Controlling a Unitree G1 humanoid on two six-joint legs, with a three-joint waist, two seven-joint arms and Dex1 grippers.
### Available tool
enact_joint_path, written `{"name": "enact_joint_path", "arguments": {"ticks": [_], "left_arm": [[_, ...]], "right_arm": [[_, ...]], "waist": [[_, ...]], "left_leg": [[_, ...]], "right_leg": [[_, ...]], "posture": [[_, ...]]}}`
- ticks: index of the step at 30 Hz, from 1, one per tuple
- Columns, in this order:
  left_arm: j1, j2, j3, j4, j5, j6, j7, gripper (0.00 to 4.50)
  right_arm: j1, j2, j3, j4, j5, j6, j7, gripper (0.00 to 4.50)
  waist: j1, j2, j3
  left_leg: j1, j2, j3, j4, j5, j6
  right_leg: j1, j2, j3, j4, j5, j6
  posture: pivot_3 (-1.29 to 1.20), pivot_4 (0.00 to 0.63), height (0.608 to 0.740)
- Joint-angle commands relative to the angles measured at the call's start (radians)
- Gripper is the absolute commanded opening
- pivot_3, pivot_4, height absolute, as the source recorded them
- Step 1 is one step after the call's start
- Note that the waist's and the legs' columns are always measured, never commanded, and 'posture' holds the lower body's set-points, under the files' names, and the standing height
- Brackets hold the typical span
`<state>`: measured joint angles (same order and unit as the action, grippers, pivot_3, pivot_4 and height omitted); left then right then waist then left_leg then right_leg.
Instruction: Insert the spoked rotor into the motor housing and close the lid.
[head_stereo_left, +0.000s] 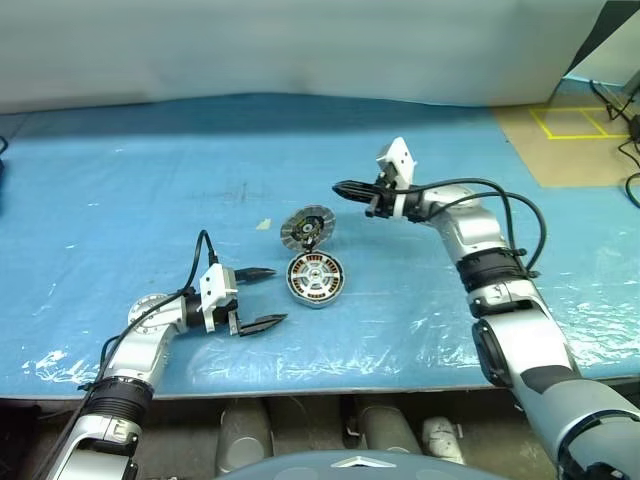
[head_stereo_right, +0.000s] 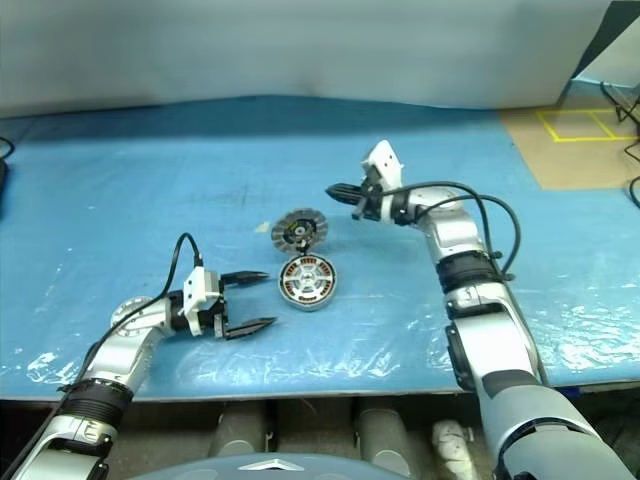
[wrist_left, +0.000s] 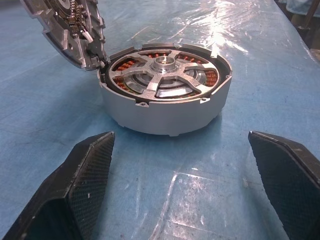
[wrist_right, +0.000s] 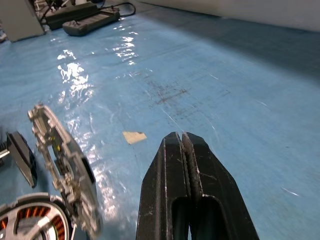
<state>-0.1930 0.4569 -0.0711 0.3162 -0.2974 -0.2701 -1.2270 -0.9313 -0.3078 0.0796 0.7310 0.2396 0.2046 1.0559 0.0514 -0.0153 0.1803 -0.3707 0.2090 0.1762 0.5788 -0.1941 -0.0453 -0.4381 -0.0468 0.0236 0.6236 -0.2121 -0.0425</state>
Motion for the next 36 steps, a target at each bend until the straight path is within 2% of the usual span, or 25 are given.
{"name": "enact_joint_path", "arguments": {"ticks": [1,7,13,20,24,30,36], "left_arm": [[0.005,0.010,0.019,-0.016,-0.020,0.000,0.001,4.50],[0.011,0.017,0.022,-0.021,-0.022,-0.001,0.006,4.50],[0.012,0.027,0.023,-0.018,-0.024,-0.003,0.001,4.50],[0.008,0.031,0.024,-0.012,-0.025,-0.005,0.001,4.50],[0.008,0.031,0.023,-0.012,-0.025,-0.003,0.000,4.50],[0.006,0.029,0.022,-0.013,-0.024,-0.002,0.002,4.50],[0.010,0.031,0.022,-0.017,-0.024,-0.002,0.005,4.50]], "right_arm": [[-0.059,0.043,-0.039,0.043,0.048,-0.005,0.064,0.02],[-0.038,0.058,-0.018,0.002,0.059,0.035,0.182,0.02],[0.107,0.011,0.039,-0.240,0.075,0.145,0.278,0.02],[0.294,-0.025,0.093,-0.448,0.070,0.220,0.249,0.02],[0.346,-0.037,0.124,-0.498,0.056,0.225,0.234,0.02],[0.399,-0.049,0.167,-0.515,0.025,0.198,0.201,0.02],[0.420,-0.060,0.199,-0.472,-0.036,0.077,0.177,0.02]], "waist": [[0.001,0.000,0.000],[0.004,0.000,0.000],[0.016,0.000,0.000],[0.019,0.000,0.000],[0.018,0.000,0.000],[0.018,0.000,0.000],[0.017,0.000,0.000]], "left_leg": [[0.000,0.000,0.000,0.000,0.000,0.000],[0.000,0.001,0.000,0.000,-0.002,0.003],[0.000,0.001,0.000,0.000,-0.002,0.004],[0.002,0.002,0.000,0.000,-0.002,0.003],[0.002,0.001,0.000,0.000,-0.002,0.003],[0.002,0.001,0.000,0.000,0.000,0.000],[0.004,0.001,0.000,0.000,0.000,0.000]], "right_leg": [[0.000,0.000,0.000,0.000,0.000,0.000],[0.000,0.000,-0.001,0.000,0.000,0.000],[0.001,0.000,-0.001,0.000,0.000,-0.001],[0.001,0.000,-0.001,0.000,0.000,-0.001],[0.001,0.000,-0.001,0.000,0.000,-0.001],[0.001,0.000,-0.001,-0.001,0.000,-0.001],[0.003,0.000,0.000,-0.001,0.000,-0.001]], "posture": [[0.00,0.150,0.740],[0.00,0.150,0.740],[0.00,0.150,0.740],[0.00,0.150,0.740],[0.00,0.150,0.740],[0.00,0.150,0.740],[0.00,0.150,0.740]]}}
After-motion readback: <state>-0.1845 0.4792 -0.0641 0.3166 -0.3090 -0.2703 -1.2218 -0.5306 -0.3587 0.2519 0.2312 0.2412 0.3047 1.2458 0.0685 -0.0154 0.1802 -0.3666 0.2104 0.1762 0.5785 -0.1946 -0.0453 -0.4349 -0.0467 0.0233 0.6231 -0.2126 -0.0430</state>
